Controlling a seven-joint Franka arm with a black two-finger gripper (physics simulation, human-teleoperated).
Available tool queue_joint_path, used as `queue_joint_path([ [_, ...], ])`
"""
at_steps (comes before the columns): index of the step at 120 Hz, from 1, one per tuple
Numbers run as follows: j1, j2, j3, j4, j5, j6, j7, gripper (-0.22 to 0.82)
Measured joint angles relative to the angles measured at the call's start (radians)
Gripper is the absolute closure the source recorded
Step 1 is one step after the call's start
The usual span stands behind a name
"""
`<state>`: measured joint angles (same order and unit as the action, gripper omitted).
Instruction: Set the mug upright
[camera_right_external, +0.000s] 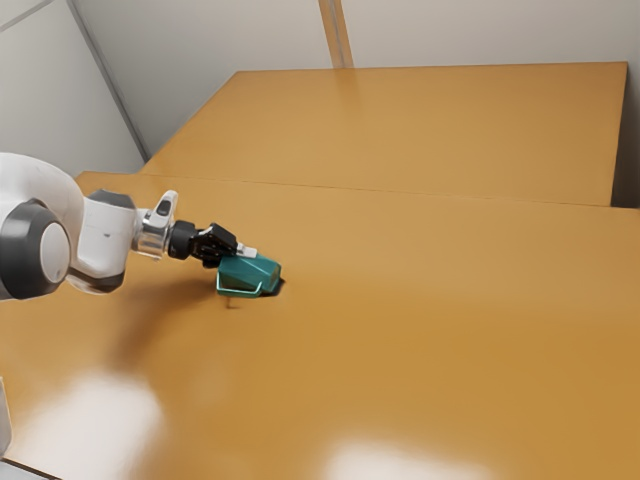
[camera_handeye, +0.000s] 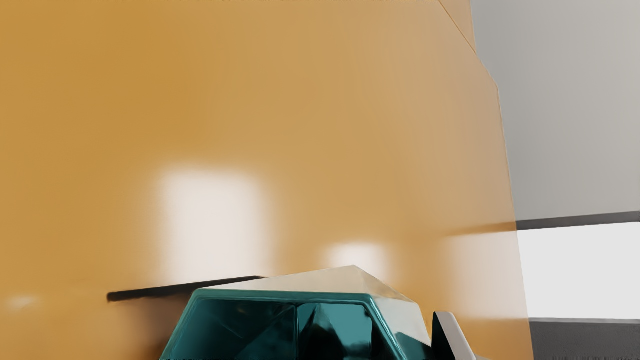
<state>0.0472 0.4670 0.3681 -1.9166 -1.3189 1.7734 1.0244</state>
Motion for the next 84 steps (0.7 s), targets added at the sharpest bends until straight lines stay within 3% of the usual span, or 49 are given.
queue_joint_path([
  [32,0.0,-0.086,0.007,0.072,0.034,-0.025,-0.012,0.75],
  [51,-0.024,-0.085,0.002,0.294,0.394,-0.023,-0.07,0.75],
  [84,-0.056,-0.03,-0.013,0.349,0.905,0.083,-0.193,0.75],
])
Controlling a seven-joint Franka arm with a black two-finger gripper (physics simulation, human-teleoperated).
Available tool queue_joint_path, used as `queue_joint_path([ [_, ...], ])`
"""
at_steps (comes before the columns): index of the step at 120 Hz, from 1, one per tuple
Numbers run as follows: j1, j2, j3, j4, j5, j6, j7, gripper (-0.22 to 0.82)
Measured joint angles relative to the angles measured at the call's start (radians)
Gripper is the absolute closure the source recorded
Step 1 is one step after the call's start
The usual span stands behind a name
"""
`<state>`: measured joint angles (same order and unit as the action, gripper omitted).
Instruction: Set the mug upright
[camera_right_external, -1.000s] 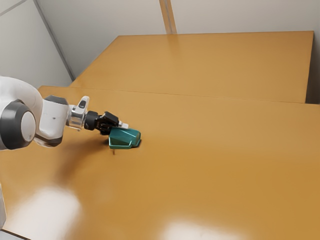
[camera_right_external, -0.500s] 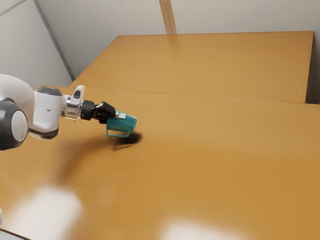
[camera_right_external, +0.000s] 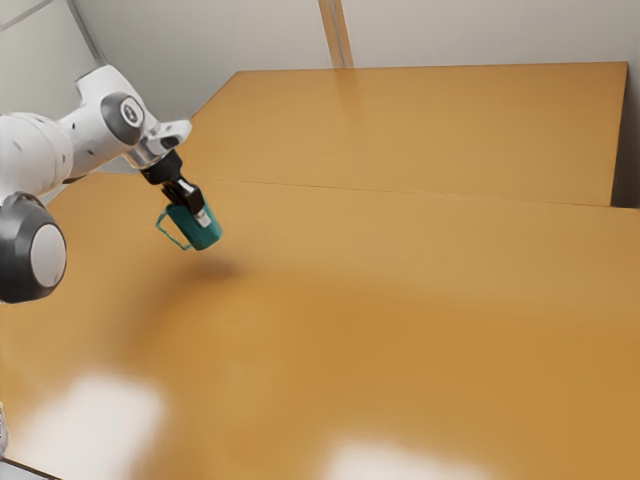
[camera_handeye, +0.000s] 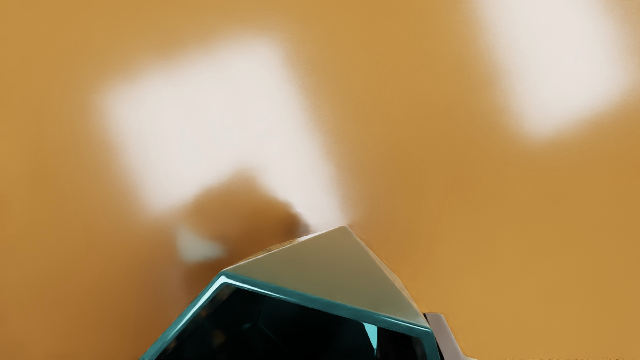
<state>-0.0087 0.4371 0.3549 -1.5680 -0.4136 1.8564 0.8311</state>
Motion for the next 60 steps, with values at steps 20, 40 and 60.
queue_joint_path([
  [20,-0.012,0.059,-0.004,-0.024,0.079,0.134,-0.083,0.75],
  [40,-0.021,0.069,-0.008,-0.065,0.124,0.234,-0.154,0.76],
  [60,-0.023,0.071,-0.009,-0.086,0.145,0.282,-0.212,0.58],
])
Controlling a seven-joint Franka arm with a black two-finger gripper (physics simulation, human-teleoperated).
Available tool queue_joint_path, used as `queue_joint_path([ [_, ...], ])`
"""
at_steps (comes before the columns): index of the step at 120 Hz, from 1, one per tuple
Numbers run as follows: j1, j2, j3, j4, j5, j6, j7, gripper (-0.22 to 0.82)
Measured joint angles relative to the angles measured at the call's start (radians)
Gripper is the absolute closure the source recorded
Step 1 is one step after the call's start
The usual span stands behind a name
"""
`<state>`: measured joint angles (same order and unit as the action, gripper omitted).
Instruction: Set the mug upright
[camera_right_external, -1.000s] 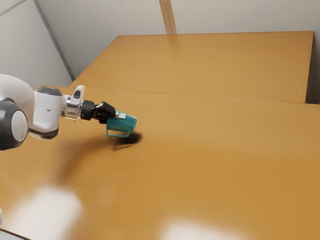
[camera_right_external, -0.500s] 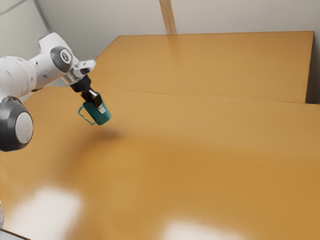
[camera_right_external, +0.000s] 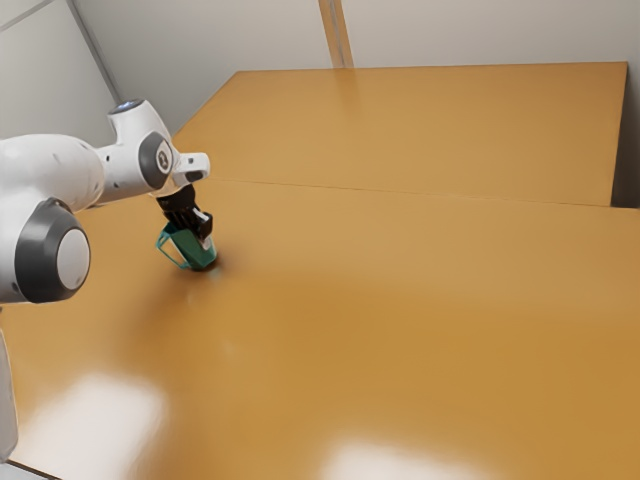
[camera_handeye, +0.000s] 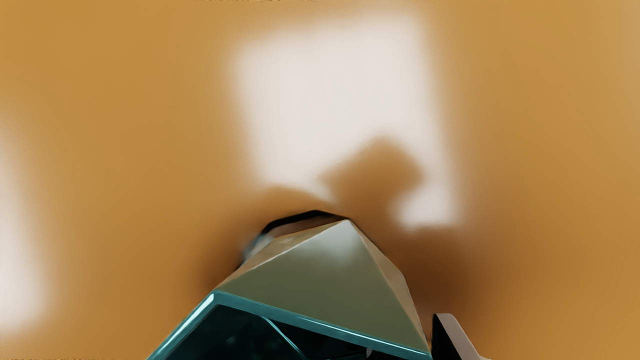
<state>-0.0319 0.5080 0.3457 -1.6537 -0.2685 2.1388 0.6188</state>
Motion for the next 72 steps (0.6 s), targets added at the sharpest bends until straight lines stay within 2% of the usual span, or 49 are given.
queue_joint_path([
  [13,-0.001,0.0,0.0,0.0,0.005,0.015,-0.029,0.36],
  [28,-0.002,-0.003,0.0,0.006,0.007,0.024,-0.057,0.21],
  [57,-0.005,-0.051,0.002,0.05,0.043,-0.001,-0.097,0.08],
  [72,-0.006,-0.083,0.0,0.143,0.075,-0.078,-0.116,0.05],
])
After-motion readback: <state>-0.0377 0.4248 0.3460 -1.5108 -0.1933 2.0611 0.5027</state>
